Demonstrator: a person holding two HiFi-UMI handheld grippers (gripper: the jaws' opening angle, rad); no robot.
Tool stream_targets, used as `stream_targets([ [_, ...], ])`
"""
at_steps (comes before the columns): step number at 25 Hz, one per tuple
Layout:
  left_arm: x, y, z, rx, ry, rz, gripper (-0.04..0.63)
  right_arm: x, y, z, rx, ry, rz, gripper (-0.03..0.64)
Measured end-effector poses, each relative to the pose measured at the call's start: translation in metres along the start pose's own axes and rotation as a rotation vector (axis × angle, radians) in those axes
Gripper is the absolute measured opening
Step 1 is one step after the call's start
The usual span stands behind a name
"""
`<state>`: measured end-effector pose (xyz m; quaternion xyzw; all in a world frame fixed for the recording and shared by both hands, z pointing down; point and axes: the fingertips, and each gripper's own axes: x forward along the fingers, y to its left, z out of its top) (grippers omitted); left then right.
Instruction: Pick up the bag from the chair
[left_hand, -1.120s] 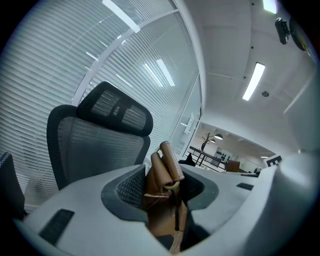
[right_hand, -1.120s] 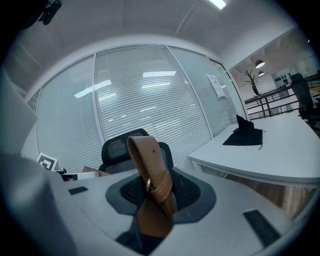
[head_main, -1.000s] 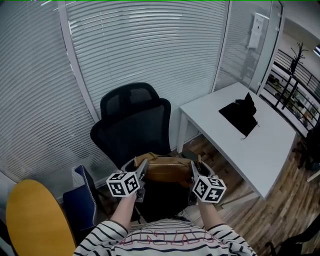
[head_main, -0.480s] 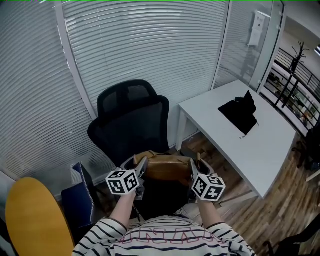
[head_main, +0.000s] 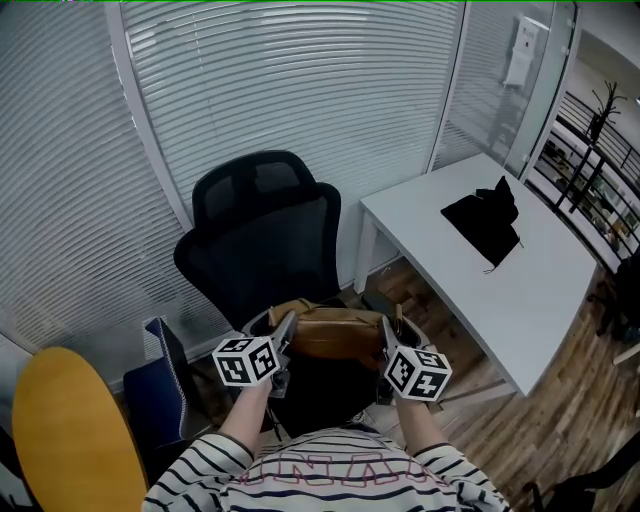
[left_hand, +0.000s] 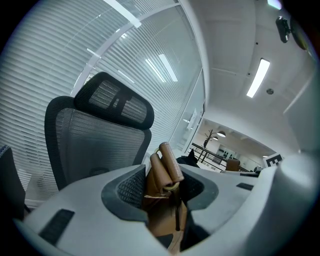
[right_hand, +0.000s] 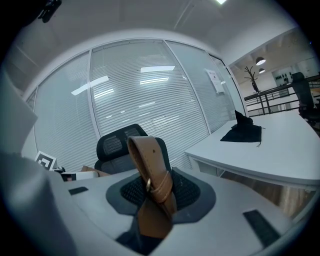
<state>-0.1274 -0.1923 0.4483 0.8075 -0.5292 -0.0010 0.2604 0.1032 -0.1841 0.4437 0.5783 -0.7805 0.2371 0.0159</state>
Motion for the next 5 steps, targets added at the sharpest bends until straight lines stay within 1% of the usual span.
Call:
stream_targets([
  [5,0.0082,0.0006,-0.0062,-0.007,0.015,0.011,0.19,0.0065,-0.0081,-0.003,-0.004,0.02,0.0,0.14],
])
